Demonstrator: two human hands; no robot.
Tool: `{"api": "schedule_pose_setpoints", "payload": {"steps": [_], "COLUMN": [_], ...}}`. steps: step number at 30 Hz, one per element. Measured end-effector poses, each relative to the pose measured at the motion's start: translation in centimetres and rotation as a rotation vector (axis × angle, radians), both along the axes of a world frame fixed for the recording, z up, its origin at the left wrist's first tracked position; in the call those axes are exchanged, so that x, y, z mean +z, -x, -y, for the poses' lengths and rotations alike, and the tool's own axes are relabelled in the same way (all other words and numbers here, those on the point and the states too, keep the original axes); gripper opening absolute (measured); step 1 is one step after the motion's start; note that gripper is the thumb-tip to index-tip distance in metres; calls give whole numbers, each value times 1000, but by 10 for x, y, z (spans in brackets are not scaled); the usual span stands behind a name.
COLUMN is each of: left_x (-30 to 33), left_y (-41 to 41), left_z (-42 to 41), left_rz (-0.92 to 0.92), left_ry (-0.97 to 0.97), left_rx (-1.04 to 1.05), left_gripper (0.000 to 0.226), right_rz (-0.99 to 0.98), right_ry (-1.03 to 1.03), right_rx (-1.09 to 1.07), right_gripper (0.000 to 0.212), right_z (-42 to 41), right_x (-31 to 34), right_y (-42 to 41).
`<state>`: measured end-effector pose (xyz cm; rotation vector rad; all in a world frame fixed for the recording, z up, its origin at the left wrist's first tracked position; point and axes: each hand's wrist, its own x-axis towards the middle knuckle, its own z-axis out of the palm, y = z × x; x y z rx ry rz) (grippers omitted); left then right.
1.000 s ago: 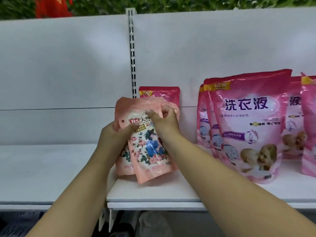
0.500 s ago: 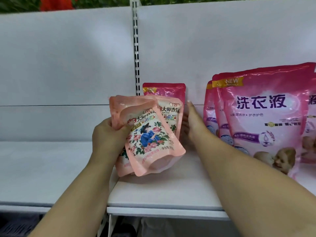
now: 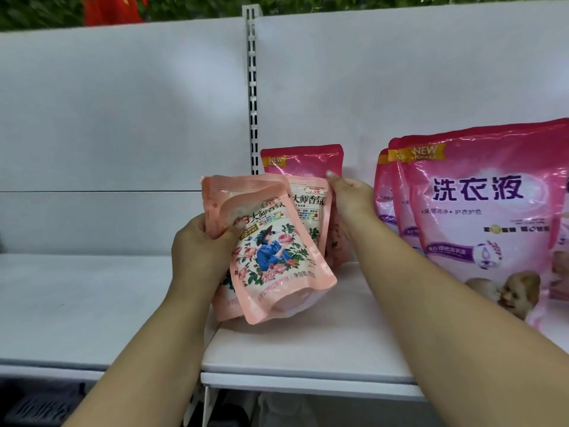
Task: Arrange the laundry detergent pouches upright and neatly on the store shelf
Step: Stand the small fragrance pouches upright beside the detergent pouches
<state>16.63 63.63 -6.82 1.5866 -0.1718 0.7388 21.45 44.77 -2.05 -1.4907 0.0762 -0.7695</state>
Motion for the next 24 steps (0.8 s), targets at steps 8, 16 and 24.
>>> {"api": "schedule_pose_setpoints", "payload": {"steps": [8,16,24], "left_x": [-2,-3,-5], "left_y": [-2,-4,-7], "left_z": [-1,-3,-3], "left_rz": [18,34,14], "left_ry": [-6,-23,6], "left_rx": [1,30,-8], "left_gripper": [12,9,13], "right_rz": [308,567,570], "right_ry": [-77,-141,-108], "right_rx": [-28,-71,-138], "right_gripper": [30,29,26], "right_z": [-23,-27,-9], "right_x": [20,35,25], "right_y": [32,76,107]}}
